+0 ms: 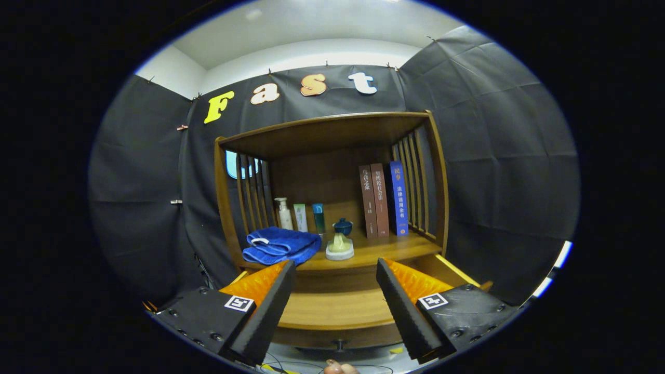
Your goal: Pull open the drawer, take out the items inside it, and place them on the countertop above the cabinet.
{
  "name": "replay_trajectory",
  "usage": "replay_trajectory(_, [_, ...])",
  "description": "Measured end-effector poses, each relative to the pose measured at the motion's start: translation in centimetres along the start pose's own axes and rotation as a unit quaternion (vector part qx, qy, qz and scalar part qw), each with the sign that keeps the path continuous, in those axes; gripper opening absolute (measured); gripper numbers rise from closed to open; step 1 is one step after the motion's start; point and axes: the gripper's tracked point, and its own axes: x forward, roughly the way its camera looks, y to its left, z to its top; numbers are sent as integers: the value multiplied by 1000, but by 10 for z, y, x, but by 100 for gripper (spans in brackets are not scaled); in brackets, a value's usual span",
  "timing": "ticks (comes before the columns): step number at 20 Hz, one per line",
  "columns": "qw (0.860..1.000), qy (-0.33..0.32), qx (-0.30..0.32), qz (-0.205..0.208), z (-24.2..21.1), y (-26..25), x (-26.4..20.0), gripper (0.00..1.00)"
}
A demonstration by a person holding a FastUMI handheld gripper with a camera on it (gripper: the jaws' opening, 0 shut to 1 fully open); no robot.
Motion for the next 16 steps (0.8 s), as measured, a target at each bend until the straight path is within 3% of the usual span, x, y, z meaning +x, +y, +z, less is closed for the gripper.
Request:
replay_trajectory(8, [998,57,-10,-9,-88,-9,-22,99])
replay_trajectory(16, [993,116,-15,-8,-167,-15,3,100])
